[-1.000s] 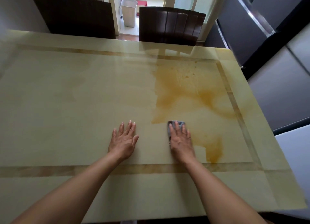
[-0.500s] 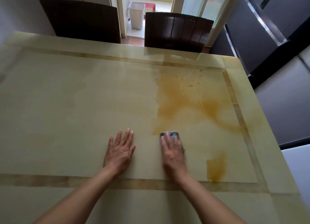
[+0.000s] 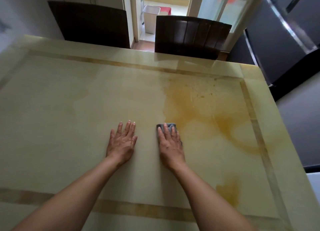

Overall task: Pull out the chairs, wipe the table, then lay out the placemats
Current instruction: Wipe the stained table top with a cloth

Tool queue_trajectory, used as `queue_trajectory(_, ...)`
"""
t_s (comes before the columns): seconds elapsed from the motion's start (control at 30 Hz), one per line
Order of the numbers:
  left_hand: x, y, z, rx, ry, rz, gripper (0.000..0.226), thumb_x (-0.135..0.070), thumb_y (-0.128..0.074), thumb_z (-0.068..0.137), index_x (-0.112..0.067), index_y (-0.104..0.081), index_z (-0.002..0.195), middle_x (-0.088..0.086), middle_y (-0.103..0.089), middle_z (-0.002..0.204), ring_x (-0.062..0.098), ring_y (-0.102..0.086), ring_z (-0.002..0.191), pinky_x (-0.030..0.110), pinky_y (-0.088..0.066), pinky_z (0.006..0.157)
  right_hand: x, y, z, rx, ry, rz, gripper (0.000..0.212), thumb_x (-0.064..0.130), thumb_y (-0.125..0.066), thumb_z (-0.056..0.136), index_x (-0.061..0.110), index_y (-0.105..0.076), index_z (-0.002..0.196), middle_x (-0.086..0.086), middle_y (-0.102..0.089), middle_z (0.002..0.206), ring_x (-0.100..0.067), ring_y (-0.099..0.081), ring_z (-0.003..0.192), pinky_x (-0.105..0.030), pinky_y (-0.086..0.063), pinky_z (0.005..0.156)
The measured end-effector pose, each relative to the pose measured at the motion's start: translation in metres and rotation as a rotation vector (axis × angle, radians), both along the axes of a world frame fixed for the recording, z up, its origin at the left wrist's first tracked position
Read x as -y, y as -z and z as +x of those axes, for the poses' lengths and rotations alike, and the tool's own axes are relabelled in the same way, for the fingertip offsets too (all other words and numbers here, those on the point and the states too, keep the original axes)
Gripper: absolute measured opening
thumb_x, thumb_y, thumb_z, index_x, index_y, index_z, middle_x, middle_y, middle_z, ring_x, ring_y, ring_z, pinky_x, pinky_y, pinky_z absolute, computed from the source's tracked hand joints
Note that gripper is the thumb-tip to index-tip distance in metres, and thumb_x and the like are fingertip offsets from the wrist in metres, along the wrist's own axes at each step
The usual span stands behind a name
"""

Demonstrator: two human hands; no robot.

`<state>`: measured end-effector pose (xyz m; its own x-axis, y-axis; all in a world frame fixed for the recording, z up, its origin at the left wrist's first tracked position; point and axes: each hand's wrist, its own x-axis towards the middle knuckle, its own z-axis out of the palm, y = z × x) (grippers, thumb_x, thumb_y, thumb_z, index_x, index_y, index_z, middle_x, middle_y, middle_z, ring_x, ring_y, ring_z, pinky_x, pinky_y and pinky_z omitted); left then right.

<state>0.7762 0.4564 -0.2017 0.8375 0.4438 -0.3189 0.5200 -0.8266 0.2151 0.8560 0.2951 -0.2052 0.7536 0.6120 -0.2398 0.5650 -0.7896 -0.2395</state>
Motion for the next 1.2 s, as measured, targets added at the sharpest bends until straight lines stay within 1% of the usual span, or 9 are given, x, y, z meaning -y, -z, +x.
queue_trajectory(0.23, 0.011, 0.003, 0.026, -0.019, 0.014, -0.014, 0.054, -0.036, -0.015, 0.102, -0.026, 0.008, 0.150, -0.008, 0.014, 0.158, 0.018, 0.015, 0.146, 0.041, 0.008, 0.117, 0.079, 0.000, 0.046, 0.049, 0.245, -0.086, 0.067, 0.012, -0.008, 0.087, 0.020, -0.002, 0.153, -0.004, 0.006, 0.161, -0.031, 0.005, 0.147, -0.040, 0.002, 0.118)
queue_trajectory(0.5, 0.011, 0.009, 0.030, -0.036, 0.019, -0.045, 0.055, -0.037, -0.015, 0.101, -0.026, 0.012, 0.149, -0.008, 0.019, 0.157, 0.017, 0.018, 0.145, 0.042, 0.010, 0.116, 0.095, 0.002, 0.056, 0.060, 0.392, -0.091, 0.064, 0.004, -0.020, 0.092, 0.014, -0.004, 0.153, -0.008, 0.004, 0.161, -0.035, 0.002, 0.147, -0.042, 0.003, 0.118)
queue_trajectory(0.57, 0.009, 0.010, 0.030, -0.026, 0.022, -0.049, 0.056, -0.037, -0.016, 0.101, -0.027, 0.011, 0.149, -0.008, 0.018, 0.157, 0.017, 0.018, 0.145, 0.042, 0.010, 0.116, 0.083, 0.004, 0.050, 0.076, 0.401, -0.076, 0.070, 0.004, -0.015, 0.082, 0.011, -0.015, 0.152, -0.011, -0.007, 0.160, -0.040, -0.008, 0.145, -0.045, -0.004, 0.118)
queue_trajectory(0.67, 0.007, 0.012, 0.031, -0.012, 0.009, -0.076, 0.054, -0.037, -0.016, 0.102, -0.027, 0.008, 0.149, -0.009, 0.015, 0.157, 0.016, 0.016, 0.146, 0.041, 0.009, 0.117, 0.059, 0.009, 0.031, 0.126, 0.264, -0.043, 0.075, 0.004, -0.024, 0.065, 0.005, -0.051, 0.135, -0.017, -0.046, 0.143, -0.046, -0.046, 0.126, -0.054, -0.036, 0.103)
queue_trajectory(0.73, 0.006, 0.010, 0.032, 0.007, -0.003, -0.093, 0.053, -0.036, -0.017, 0.102, -0.028, 0.004, 0.150, -0.010, 0.011, 0.158, 0.015, 0.013, 0.146, 0.040, 0.006, 0.117, 0.034, 0.010, 0.009, 0.101, 0.122, -0.043, 0.074, 0.005, -0.029, 0.061, 0.009, -0.058, 0.129, -0.013, -0.054, 0.137, -0.042, -0.053, 0.121, -0.051, -0.041, 0.098)
queue_trajectory(0.83, 0.005, 0.006, 0.031, 0.086, -0.028, -0.053, 0.052, -0.037, -0.018, 0.102, -0.028, -0.005, 0.151, -0.012, -0.001, 0.159, 0.012, 0.003, 0.147, 0.035, 0.001, 0.118, -0.008, 0.003, -0.011, 0.028, -0.057, -0.028, 0.065, 0.012, -0.033, 0.071, 0.016, -0.056, 0.132, -0.005, -0.050, 0.142, -0.037, -0.050, 0.126, -0.049, -0.036, 0.102)
queue_trajectory(0.97, -0.006, 0.007, 0.039, 0.107, 0.014, -0.025, 0.052, -0.040, -0.014, 0.101, -0.029, -0.004, 0.151, -0.012, 0.002, 0.159, 0.012, 0.007, 0.147, 0.037, 0.004, 0.118, -0.045, -0.003, 0.008, -0.049, -0.231, -0.009, 0.071, 0.025, -0.001, 0.083, 0.018, -0.018, 0.152, -0.002, -0.006, 0.160, -0.034, 0.000, 0.147, -0.044, 0.013, 0.113)
queue_trajectory(1.1, -0.026, 0.006, 0.063, 0.066, 0.057, -0.013, 0.052, -0.038, -0.017, 0.101, -0.030, 0.000, 0.150, -0.011, 0.008, 0.159, 0.016, 0.014, 0.146, 0.041, 0.007, 0.117, -0.053, 0.001, 0.042, 0.007, -0.161, -0.002, 0.080, 0.029, 0.016, 0.075, 0.023, -0.003, 0.153, 0.002, 0.008, 0.160, -0.026, 0.011, 0.147, -0.040, 0.014, 0.115)
queue_trajectory(1.2, -0.034, 0.003, 0.081, 0.044, 0.090, 0.004, 0.053, -0.038, -0.014, 0.101, -0.031, 0.005, 0.150, -0.010, 0.011, 0.158, 0.017, 0.016, 0.146, 0.042, 0.009, 0.117, -0.040, 0.002, 0.067, 0.011, -0.021, -0.010, 0.059, 0.017, -0.009, 0.095, 0.025, -0.002, 0.152, 0.003, 0.009, 0.160, -0.025, 0.011, 0.147, -0.040, 0.011, 0.116)
